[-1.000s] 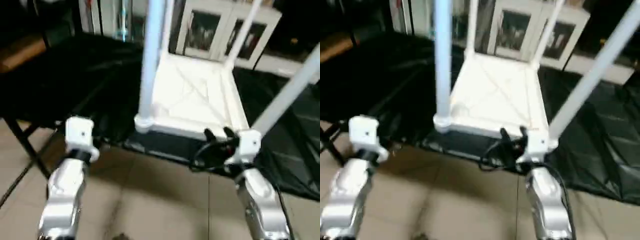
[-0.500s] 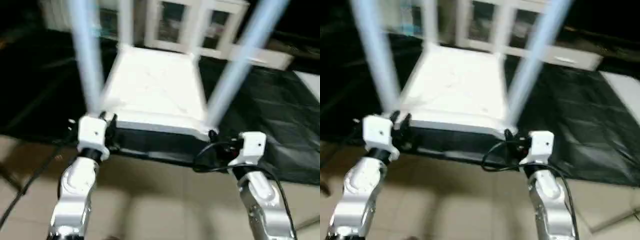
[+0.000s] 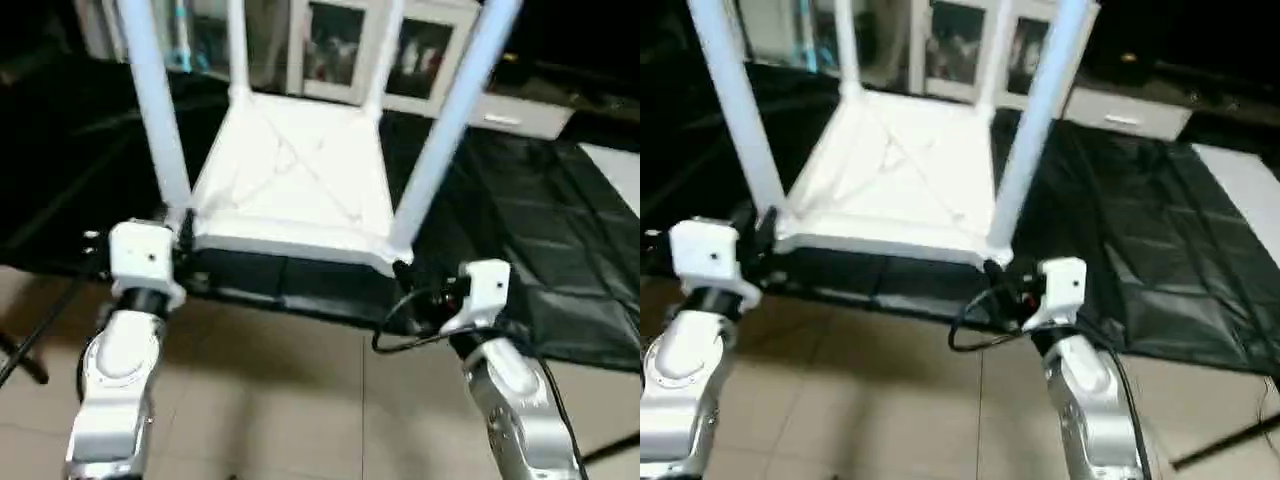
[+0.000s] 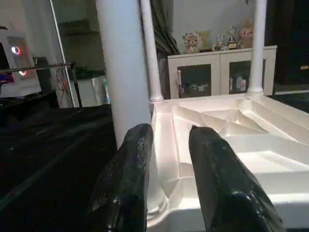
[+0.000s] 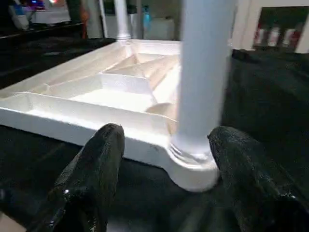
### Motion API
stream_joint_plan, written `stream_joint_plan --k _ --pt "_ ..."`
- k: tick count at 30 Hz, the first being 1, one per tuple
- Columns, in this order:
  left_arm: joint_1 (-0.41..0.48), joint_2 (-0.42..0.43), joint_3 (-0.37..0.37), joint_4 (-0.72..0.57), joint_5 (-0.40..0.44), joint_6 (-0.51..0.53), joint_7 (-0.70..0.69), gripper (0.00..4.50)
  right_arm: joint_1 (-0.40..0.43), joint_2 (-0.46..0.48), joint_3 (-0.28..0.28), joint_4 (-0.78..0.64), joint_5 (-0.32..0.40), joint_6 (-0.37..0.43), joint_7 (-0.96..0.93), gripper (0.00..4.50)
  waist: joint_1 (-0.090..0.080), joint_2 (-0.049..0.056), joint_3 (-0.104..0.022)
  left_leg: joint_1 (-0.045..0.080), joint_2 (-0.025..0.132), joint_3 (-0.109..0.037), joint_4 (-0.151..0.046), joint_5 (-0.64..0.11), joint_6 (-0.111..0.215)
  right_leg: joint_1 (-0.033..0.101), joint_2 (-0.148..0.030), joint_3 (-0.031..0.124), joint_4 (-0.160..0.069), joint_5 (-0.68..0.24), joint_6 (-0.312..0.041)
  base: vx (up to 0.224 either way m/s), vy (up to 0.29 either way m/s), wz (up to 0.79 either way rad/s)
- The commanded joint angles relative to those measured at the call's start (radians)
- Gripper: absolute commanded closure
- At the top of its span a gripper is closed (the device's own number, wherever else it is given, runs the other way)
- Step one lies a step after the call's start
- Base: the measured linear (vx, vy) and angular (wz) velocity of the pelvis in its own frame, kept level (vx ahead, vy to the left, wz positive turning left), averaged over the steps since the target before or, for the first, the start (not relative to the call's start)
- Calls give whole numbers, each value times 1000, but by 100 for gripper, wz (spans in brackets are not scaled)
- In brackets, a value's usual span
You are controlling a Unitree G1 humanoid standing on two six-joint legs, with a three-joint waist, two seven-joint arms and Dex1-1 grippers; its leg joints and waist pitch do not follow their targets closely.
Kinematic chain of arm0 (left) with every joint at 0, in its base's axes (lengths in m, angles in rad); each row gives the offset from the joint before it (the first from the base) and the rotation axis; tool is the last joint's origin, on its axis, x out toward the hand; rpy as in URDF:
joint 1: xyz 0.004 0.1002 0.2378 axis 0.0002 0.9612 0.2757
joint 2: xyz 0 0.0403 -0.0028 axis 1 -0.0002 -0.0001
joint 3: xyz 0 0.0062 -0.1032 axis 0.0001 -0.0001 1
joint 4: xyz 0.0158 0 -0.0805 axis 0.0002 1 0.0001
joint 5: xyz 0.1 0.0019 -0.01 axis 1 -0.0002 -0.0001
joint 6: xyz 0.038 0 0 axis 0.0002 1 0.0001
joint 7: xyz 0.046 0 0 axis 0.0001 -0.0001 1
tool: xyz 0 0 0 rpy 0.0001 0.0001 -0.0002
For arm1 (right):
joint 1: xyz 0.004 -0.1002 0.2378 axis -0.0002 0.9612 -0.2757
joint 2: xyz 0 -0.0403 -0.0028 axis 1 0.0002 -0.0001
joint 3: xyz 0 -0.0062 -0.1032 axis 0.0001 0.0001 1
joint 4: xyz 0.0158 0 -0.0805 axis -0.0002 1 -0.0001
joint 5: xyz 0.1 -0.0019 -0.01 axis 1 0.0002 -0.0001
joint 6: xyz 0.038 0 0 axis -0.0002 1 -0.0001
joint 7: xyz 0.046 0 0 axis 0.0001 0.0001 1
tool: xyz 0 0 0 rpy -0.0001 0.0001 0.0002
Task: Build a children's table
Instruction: Rotate leg to tighten
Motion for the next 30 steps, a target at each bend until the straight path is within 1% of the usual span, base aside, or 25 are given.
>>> stream_joint_plan --k 1,2,3,4,5,6,7,8,9,10,11,12,13,14,15,16,17,18,19,20,21,23,24,27,30 --pt "10 -8 -11 -21 -16 31 -25 302 -10 -8 -18 -10 2 -3 -13 140 -42 26 -43 84 150 -125 -177 -639 -11 -59 -34 29 24 -216 -84 108 29 1" --pt "12 -10 -8 -23 -24 34 -29 302 -12 -8 -20 -4 1 -6 -16 140 -52 22 -43 98 146 -134 -178 -611 52 -90 -38 41 49 -88 -49 154 9 2" --pt "13 -12 -6 -24 -28 34 -31 302 -12 -7 -20 -1 0 -7 -17 140 -56 18 -45 101 135 -128 -173 -576 89 -96 -44 45 46 -52 -41 79 -7 2" --pt "16 -8 -3 -28 -13 38 -17 302 -16 -7 -21 6 -4 -14 -21 140 -57 -3 -52 77 85 -90 -151 -456 151 -72 -63 65 1 -1 -42 164 -27 3" --pt "21 -7 -2 -33 -38 30 -36 302 -16 -6 -23 6 -2 -17 -22 140 -25 -40 -60 -7 -5 -6 -66 -298 161 24 -115 140 -61 -44 -111 166 -39 8" --pt "32 -8 2 -42 -76 46 -54 302 -16 -4 -24 4 -1 -19 -20 140 26 -43 -75 -117 -5 -43 84 -85 145 134 -259 257 -105 -39 -219 166 -39 8" --pt "32 -8 2 -42 -76 46 -54 302 -16 -4 -24 4 -1 -19 -20 140 37 -50 -94 -158 14 -63 116 -1 107 155 -263 272 -75 154 -267 179 -7 11" --pt "48 -21 17 -53 -137 48 -67 282 -11 -4 -25 2 -3 -30 -16 140 46 -50 -97 -197 48 -95 89 185 49 140 -220 226 11 759 -298 151 29 11" --pt "56 -28 23 -61 -165 33 -77 282 -6 -2 -27 0 -2 -36 -15 140 46 -47 -97 -195 57 -94 43 283 44 122 -157 180 58 1006 -281 151 29 11" --pt "62 -33 27 -68 -182 22 -86 282 -3 -1 -28 -2 0 -41 -14 140 36 6 -97 -121 37 -79 -10 635 61 32 -6 73 111 1041 -172 0 0 0" --pt "70 -31 26 -74 -192 11 -102 262 3 3 -30 -6 10 -44 -9 140 12 50 -123 -7 118 -166 29 1117 189 -99 17 67 148 510 -21 -57 -15 -9" --pt "82 -27 19 -84 -199 4 -120 260 12 6 -33 -12 20 -55 0 123 8 45 -117 16 152 -199 26 1330 213 -128 -22 95 130 296 34 -55 17 -17" --pt "91 -27 15 -95 -202 7 -125 251 19 8 -34 -17 24 -64 2 114 27 17 -107 -10 99 -175 24 1345 170 -122 -36 121 66 237 121 9 41 -23" --pt "100 -27 10 -108 -214 10 -135 245 26 12 -37 -21 33 -69 5 107 32 4 -102 -37 58 -144 14 1188 132 -104 -24 119 34 276 112 -68 84 -11" --pt "106 -26 5 -117 -221 10 -144 237 31 14 -38 -25 40 -74 10 104 32 -13 -94 -60 31 -112 8 980 99 -91 -25 121 7 298 100 -70 52 -3" --pt "109 -25 3 -124 -225 19 -148 231 34 14 -38 -28 42 -79 12 94 37 -28 -79 -90 14 -72 -22 538 40 -63 -50 127 -12 218 67 -79 74 -5" --pt "112 -25 3 -128 -231 25 -153 223 35 16 -39 -29 44 -81 13 81 44 -30 -78 -100 30 -66 -58 224 -24 -38 -60 127 -19 113 48 -54 23 -4" --pt "113 -23 4 -130 -234 29 -155 207 36 17 -40 -30 44 -82 13 66 46 -24 -73 -95 37 -62 -72 80 -50 -45 -61 128 -24 46 33 -110 17 -4" --pt "113 -20 8 -135 -246 50 -159 199 32 19 -41 -28 41 -83 9 63 35 -16 -67 -91 54 -54 -102 -197 -99 -54 -56 125 -31 -118 -16 -102 -5 -2" --pt "110 -13 8 -130 -239 53 -159 192 29 19 -42 -26 40 -84 8 57 32 -14 -63 -89 58 -50 -109 -267 -109 -62 -55 125 -39 -175 -21 -113 -9 -3" --pt "109 -5 9 -127 -238 54 -161 192 24 18 -44 -23 35 -89 4 57 25 -16 -53 -87 63 -48 -117 -392 -126 -73 -57 125 -51 -304 -20 -57 -2 -3" --pt "98 12 27 -105 -236 56 -158 164 16 20 -51 -18 30 -97 -1 23 24 -14 -50 -78 65 -49 -116 -489 -141 -86 -66 128 -66 -443 -6 -107 -2 -6" --pt "85 18 50 -89 -255 62 -158 155 13 19 -57 -17 39 -102 5 20 22 -11 -49 -77 65 -50 -116 -506 -144 -90 -67 129 -70 -464 -3 -104 -2 -6" --pt "47 56 91 -39 -273 76 -169 144 21 1 -62 -15 65 -110 47 8 20 -14 -52 -77 65 -52 -120 -514 -143 -92 -63 125 -70 -431 -2 -79 9 -4" --pt "2 104 120 20 -272 74 -184 114 36 -27 -59 -5 76 -121 102 0 25 -10 -57 -84 64 -46 -122 -453 -128 -91 -57 129 -60 -307 -9 -17 5 -1"
